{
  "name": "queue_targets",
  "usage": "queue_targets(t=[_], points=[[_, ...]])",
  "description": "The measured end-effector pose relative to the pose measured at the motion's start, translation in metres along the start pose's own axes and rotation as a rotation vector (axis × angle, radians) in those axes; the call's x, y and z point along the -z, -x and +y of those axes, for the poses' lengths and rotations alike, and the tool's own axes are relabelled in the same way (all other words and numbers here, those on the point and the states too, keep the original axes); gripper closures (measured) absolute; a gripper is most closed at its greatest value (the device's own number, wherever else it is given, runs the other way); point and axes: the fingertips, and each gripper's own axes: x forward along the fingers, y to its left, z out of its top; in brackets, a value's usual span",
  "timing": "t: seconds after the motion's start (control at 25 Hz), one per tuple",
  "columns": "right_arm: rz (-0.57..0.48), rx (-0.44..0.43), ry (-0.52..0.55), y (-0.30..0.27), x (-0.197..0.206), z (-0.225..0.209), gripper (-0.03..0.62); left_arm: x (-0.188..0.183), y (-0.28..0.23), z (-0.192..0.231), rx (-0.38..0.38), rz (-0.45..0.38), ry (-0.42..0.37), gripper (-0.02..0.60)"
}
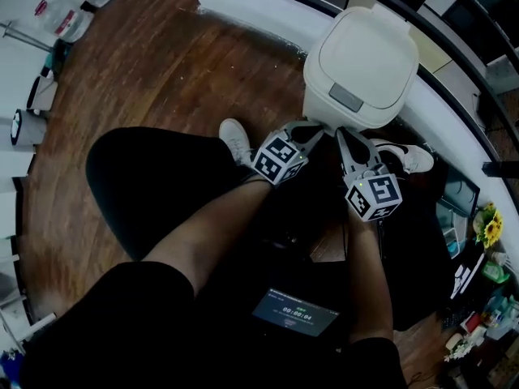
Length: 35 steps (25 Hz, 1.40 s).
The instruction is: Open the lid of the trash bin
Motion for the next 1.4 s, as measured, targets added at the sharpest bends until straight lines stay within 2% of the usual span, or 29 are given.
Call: queue_targets(t=[0.28,0.68,0.88,1.16,1.4], points=[[0.077,0.031,-0.092,-0.007,0.059,-0.035,0.579,0.050,-0.042,0.016,0.000,0.097,0.024,0.568],[0.068,0.018,-0.115,-0.018,0.071,-0.047,0.579,0.112,-0.093,0.045,-0.025,0.204,0.053,0.566],[0.091,-0.002,-0.106,-0.022,0.074,-0.050,0.579,0.121,-0.108,0.060,-0.073,0.228,0.083,0.568],[0.203,-0.058,-0.052,-0.032,0.097,-0.046,0.579,0.126,-0.128,0.063,-0.065,0.259,0.058,0.568],[0.238,-0.044,-0.073,-0.034,0.105,-0.063,0.579,0.136,-0.135,0.073,-0.082,0.288,0.072,0.567]])
